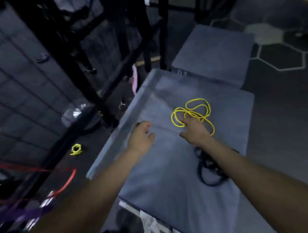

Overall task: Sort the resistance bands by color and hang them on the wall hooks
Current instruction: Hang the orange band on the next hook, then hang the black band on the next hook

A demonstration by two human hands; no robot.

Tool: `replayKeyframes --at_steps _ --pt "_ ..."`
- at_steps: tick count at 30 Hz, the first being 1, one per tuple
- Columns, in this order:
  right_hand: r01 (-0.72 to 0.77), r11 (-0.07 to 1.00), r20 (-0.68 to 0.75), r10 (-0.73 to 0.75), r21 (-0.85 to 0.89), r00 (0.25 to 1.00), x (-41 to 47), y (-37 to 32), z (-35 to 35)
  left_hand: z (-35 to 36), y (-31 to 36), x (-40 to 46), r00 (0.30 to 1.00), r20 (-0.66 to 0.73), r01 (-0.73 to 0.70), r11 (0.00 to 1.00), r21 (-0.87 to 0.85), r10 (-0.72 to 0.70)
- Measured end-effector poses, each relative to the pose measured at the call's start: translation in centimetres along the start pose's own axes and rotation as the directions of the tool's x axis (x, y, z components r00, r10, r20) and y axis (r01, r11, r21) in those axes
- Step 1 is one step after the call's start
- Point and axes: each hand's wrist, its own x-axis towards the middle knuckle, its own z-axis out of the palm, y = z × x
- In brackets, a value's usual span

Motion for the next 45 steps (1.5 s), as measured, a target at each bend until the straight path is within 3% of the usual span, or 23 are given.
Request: replayKeyframes --at_steps 6,12,17,21,24,29,34,38,41,45 --pt "-0.284 0.955 -0.004 0.286 0.090 0.958 2.2 10.2 5.0 9.1 -4.0 6.2 0.972 0.235 -0.046 0.990 0.132 0.013" --pt "-0.501 0.849 0.079 0.495 0.171 0.866 1.7 18.5 12.2 18.5 -8.7 8.2 0.905 0.424 -0.112 0.976 0.186 0.023" --pt "-0.552 0.831 -0.017 0.554 0.073 0.832 0.6 22.9 16.4 25.4 -11.5 7.9 0.837 0.546 -0.159 0.969 0.190 0.030" --pt "-0.504 0.863 -0.154 0.494 -0.029 0.856 0.2 25.7 18.2 29.7 -12.5 7.4 0.805 0.594 -0.159 0.971 0.179 0.022" --pt "-0.451 0.891 -0.207 0.433 -0.049 0.877 0.5 27.0 19.3 32.3 -13.1 7.2 0.802 0.597 -0.079 0.986 0.145 -0.023" --pt "-0.458 0.885 -0.227 0.464 0.083 0.856 0.7 27.2 20.5 35.7 -12.5 6.6 0.845 0.525 0.098 0.995 0.031 -0.100" --pt "-0.486 0.865 -0.116 0.499 0.124 0.859 0.4 26.5 20.2 36.5 -11.2 5.5 0.829 0.529 0.186 0.981 0.050 -0.184" --pt "-0.442 0.859 -0.011 0.461 0.259 0.888 -0.4 25.3 18.2 33.7 -10.8 4.4 0.842 0.490 0.270 0.963 -0.019 -0.227" --pt "-0.374 0.865 -0.031 0.407 0.334 0.913 -0.7 22.9 15.5 29.5 -8.8 4.2 0.853 0.447 0.352 0.929 -0.110 -0.270" --pt "-0.275 0.894 -0.063 0.316 0.354 0.947 -0.3 18.0 10.6 22.2 -5.0 4.6 0.906 0.336 0.334 0.921 -0.200 -0.256"
